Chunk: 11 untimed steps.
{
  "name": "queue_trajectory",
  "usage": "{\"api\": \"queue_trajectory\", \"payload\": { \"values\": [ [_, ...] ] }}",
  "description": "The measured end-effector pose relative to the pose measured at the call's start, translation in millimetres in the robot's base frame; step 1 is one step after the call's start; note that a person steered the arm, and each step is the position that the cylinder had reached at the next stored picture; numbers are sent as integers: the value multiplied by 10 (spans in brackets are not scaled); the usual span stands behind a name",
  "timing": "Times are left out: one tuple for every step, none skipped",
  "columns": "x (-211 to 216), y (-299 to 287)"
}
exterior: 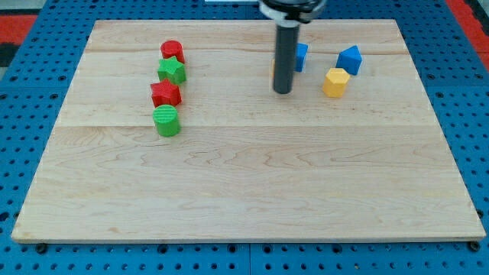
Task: Separate the blue star with yellow hexagon
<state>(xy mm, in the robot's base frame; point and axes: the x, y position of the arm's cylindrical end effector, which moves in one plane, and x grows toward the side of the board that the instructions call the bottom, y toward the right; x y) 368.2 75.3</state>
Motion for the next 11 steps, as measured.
{"api": "queue_trajectory", "payload": {
  "values": [
    [-45,184],
    [-158,111],
    [-231,80],
    [-432,304],
    [-452,647],
    [-376,799],
    [-304,930],
    [-277,1086],
    [-368,1090],
    [-535,1089],
    [-692,1049]
  ]
}}
